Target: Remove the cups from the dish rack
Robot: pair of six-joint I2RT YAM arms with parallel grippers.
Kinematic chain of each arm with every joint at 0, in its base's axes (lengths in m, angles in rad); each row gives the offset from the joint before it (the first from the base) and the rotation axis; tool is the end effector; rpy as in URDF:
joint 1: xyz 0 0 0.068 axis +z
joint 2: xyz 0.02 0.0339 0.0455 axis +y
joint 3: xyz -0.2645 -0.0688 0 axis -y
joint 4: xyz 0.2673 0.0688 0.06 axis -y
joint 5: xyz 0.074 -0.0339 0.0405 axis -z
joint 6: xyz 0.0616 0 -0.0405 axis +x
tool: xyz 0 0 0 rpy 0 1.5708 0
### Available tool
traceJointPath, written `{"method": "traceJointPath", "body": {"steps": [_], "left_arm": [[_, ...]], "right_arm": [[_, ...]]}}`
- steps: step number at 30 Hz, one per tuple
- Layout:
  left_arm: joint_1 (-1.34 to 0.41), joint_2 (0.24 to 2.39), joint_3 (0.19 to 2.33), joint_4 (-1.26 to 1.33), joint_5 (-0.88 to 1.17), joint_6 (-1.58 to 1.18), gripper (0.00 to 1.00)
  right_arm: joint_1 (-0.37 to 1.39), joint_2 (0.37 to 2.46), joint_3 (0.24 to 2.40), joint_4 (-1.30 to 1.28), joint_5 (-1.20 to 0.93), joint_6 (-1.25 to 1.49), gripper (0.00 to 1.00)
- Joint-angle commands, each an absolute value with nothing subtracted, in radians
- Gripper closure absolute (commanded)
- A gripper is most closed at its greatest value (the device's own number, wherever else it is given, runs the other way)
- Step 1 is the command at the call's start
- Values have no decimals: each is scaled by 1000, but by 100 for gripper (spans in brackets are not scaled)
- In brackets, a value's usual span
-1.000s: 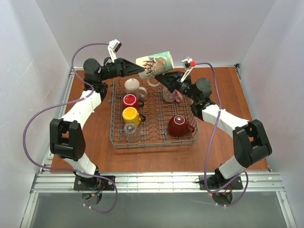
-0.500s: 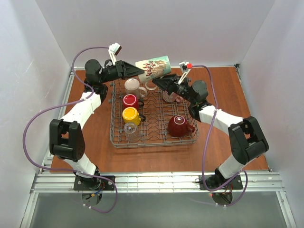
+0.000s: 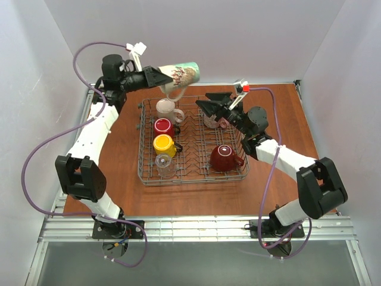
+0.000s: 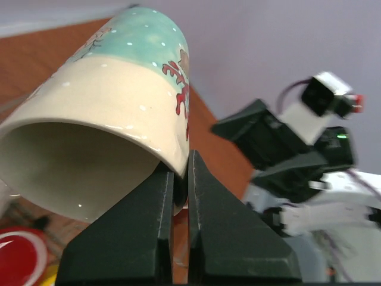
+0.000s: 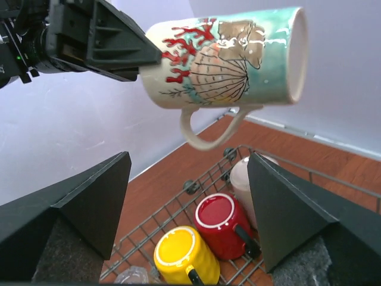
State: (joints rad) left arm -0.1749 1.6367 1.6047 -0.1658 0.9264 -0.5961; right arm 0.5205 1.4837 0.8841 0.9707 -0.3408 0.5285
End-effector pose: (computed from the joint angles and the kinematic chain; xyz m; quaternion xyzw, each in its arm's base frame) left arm 0.4004 -0.1208 0.4070 0.1323 0.7359 -0.5335 0.3955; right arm 0.3147 0.2042 0.3236 -0.1377 0.5569 0.4902 0.6562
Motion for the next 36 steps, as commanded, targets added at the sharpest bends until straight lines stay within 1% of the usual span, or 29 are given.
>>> {"method": "traceJointPath", "body": {"steps": [1,2,4,6,7,8,9,10,11,16,18,19,20,24,28,33,36], "left_arm": [[-141,1579,1736,-387,720,-210,100],[-141,1575,1762,-417,689,-159,100],[-138,1560,1788,-504,580,-53,100],[-137,1548,1819,-563,461,111,100],[-135,1545,1827,-619,413,158,100],[-130,1539,1832,-643,373,251,100],[-120,1529,1835,-685,291,291,100],[-112,1526,1836,-705,253,326,100],[-103,1525,1838,-727,221,400,100],[-17,1557,1867,-859,56,558,100],[-3,1586,1881,-902,23,625,100],[35,1597,1900,-922,12,649,100],[40,1626,1914,-945,-27,676,100],[51,1700,1944,-1098,-80,802,100],[61,1758,1936,-1209,-54,911,100],[78,1876,2019,-1394,-2,994,100],[78,1897,2011,-1393,-26,1029,100]], "right_arm": [[528,1414,853,951,-275,442,25],[528,1405,845,948,-262,431,20],[526,1373,841,901,-253,411,19],[528,1345,851,835,-242,371,19],[528,1338,856,766,-238,358,19],[528,1329,871,735,-235,322,17],[529,1310,879,706,-235,308,17],[529,1301,884,652,-229,295,17],[529,1293,887,635,-227,264,17],[534,1230,877,555,-219,186,15],[538,1215,871,528,-222,154,15],[538,1210,870,522,-225,144,15],[538,1207,867,515,-225,134,15],[540,1187,850,502,-227,103,15],[541,1184,839,500,-235,89,15],[545,1177,831,497,-241,78,15],[546,1169,827,495,-232,71,15]]}}
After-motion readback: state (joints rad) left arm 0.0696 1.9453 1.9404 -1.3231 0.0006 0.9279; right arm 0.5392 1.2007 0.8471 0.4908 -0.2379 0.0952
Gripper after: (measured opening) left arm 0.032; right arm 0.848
